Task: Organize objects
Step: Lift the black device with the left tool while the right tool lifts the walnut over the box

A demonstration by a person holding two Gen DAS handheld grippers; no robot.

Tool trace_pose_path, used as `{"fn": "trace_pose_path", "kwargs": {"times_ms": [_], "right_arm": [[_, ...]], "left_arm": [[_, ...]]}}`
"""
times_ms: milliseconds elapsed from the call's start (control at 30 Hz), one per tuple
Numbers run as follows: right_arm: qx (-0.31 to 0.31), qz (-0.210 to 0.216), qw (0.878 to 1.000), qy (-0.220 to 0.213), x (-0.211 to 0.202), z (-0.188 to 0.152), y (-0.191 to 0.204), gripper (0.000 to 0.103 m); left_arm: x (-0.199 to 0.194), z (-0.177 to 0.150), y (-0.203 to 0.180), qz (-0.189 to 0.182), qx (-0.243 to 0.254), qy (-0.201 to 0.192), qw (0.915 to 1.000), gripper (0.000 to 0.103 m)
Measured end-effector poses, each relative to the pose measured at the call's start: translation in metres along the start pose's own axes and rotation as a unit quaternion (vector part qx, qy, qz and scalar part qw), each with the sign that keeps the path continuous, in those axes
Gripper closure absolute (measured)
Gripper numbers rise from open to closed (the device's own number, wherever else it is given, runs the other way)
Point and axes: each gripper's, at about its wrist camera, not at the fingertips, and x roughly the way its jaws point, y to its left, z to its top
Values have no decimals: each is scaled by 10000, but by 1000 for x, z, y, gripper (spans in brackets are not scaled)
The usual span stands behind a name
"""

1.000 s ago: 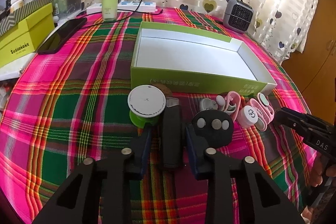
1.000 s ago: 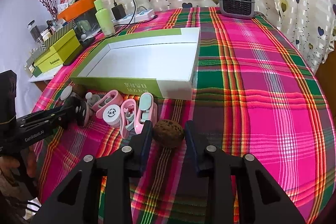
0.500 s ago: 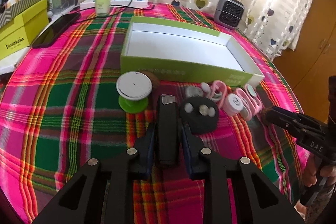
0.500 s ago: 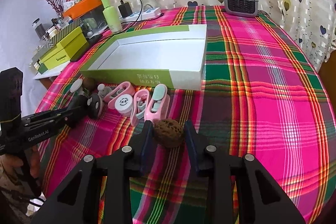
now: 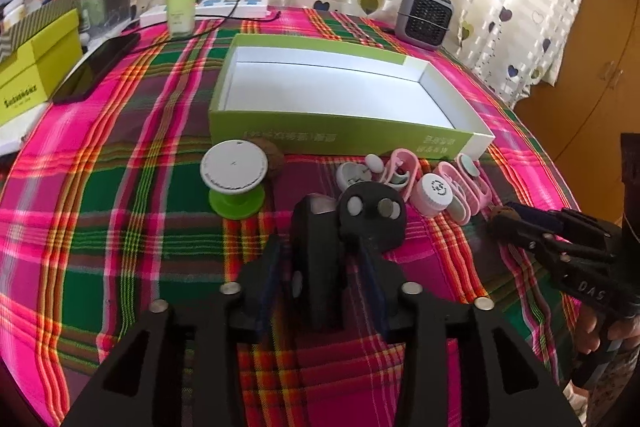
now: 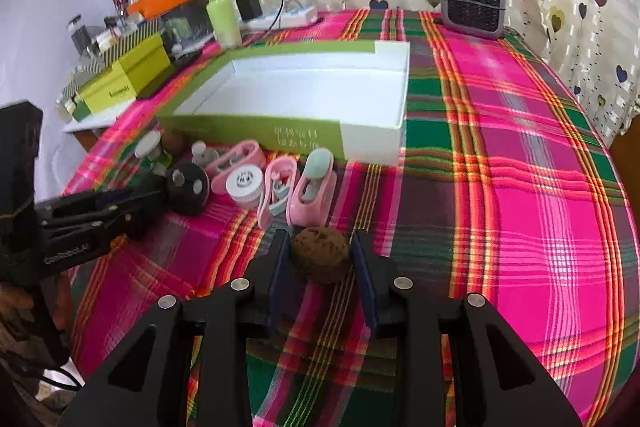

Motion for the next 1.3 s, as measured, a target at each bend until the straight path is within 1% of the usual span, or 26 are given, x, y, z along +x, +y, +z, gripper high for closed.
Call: {"fn": "trace_pose_path", "kwargs": {"times_ms": [33, 100, 333, 400, 467, 567, 900, 1300], "right_arm": [[-59, -74, 9999, 63, 4, -1, 2, 70], [-145, -141, 9998, 35, 5, 0, 5, 70], [-80, -137, 9999, 42, 3, -1, 3, 70], [-69, -153, 9999, 34, 3, -1, 3, 70], [-64, -171, 9998, 26, 3, -1, 4, 70], [-17, -164, 9999, 9, 2, -2, 4, 70], [35, -59, 10000, -34, -2, -2, 8, 70], [-66, 146, 9996, -222, -10, 8, 29, 70]], "left_arm": [[1, 0, -2, 49, 53, -7, 10000, 62], [1, 1, -3, 102, 113, -4, 9999, 62], [1, 1, -4, 70, 96, -44, 9999, 63], [1, 0, -4, 108, 99, -41, 9999, 65], [1, 1, -2, 189, 99, -42, 9998, 73], [1, 1, 3, 185, 16, -29, 9998, 79], [-2, -1, 4, 150, -22, -13, 9999, 80], [-14, 2, -2, 52, 41, -130, 9999, 81]]}}
